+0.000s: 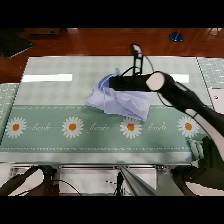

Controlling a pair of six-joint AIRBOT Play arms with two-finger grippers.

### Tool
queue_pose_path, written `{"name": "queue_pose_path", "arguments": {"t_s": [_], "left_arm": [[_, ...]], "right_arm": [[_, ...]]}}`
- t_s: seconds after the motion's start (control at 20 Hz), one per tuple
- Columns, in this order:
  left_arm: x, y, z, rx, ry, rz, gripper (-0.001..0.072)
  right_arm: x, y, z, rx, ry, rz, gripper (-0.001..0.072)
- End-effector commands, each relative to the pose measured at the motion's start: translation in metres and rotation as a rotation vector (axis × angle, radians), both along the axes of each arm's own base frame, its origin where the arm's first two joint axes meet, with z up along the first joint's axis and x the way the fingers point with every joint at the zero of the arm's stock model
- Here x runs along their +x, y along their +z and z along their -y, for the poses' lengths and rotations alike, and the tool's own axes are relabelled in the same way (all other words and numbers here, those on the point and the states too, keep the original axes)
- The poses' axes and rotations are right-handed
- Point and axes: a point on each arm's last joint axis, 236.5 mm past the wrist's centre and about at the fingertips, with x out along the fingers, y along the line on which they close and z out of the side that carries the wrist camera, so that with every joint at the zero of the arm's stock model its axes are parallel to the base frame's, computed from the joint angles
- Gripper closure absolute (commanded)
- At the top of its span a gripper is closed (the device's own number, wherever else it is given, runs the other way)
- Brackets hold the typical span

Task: Fold the shirts.

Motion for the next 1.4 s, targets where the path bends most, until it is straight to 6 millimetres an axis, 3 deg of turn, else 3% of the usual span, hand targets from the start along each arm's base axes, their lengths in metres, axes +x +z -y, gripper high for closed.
{"name": "queue_pose_path", "arguments": {"t_s": [0.0,0.05,0.2,0.3,0.35,0.4,0.5,0.6,0.65,0.7,0.75,0.8,0.9,1.15,1.25,1.35], "left_arm": [[-0.011,-0.001,0.009,0.023,-0.054,0.008,0.0684],[-0.011,-0.001,0.011,0.023,-0.06,0.008,0.0684],[-0.01,-0.005,0.012,0.019,-0.059,0.001,0.0684],[-0.009,-0.015,0.01,0.026,-0.054,-0.021,0.0684],[-0.009,-0.02,0.01,0.028,-0.057,-0.031,0.0683],[-0.009,-0.026,0.01,0.029,-0.062,-0.039,0.0683],[-0.009,-0.04,0.01,0.021,-0.066,-0.074,0.0683],[-0.008,-0.061,0.004,0.048,-0.056,-0.122,0.0653],[-0.007,-0.073,-0.001,0.077,-0.046,-0.149,0.0589],[-0.007,-0.086,-0.008,0.112,-0.035,-0.176,0.045],[-0.006,-0.1,-0.015,0.149,-0.024,-0.206,0.03],[-0.006,-0.112,-0.022,0.183,-0.015,-0.233,0.0292],[-0.008,-0.134,-0.035,0.239,0.017,-0.301,0.0293],[-0.013,-0.16,-0.064,0.335,0.121,-0.42,0.0294],[-0.014,-0.165,-0.072,0.367,0.142,-0.44,0.0294],[-0.016,-0.169,-0.076,0.375,0.159,-0.459,0.0295]], "right_arm": [[-0.005,-0.019,-0.047,0.07,-0.025,-0.003,0.0247],[-0.009,-0.019,-0.052,0.073,-0.016,-0.003,0.0176],[-0.01,-0.006,-0.039,0.051,0.004,0.014,0.0173],[-0.002,0.016,-0.007,0.016,-0.002,0.048,0.0173],[0.002,0.029,0.019,-0.027,-0.009,0.071,0.0173],[0.005,0.039,0.049,-0.086,-0.018,0.092,0.0174],[0.006,0.049,0.136,-0.294,-0.061,0.106,0.0175],[-0.014,0.039,0.247,-0.579,-0.143,-0.001,0.0175],[-0.037,0.026,0.307,-0.726,-0.195,-0.129,0.0179],[-0.061,0.016,0.353,-0.822,-0.233,-0.261,0.0179],[-0.083,0.004,0.383,-0.848,-0.247,-0.374,0.0179],[-0.095,-0.007,0.396,-0.806,-0.267,-0.441,0.0179],[-0.1,-0.035,0.39,-0.582,-0.335,-0.507,0.0115],[-0.053,-0.073,0.305,-0.027,-0.344,-0.448,0.0106],[-0.036,-0.088,0.277,0.076,-0.339,-0.441,0.0106],[-0.032,-0.11,0.254,0.09,-0.301,-0.473,0.0106]]}}
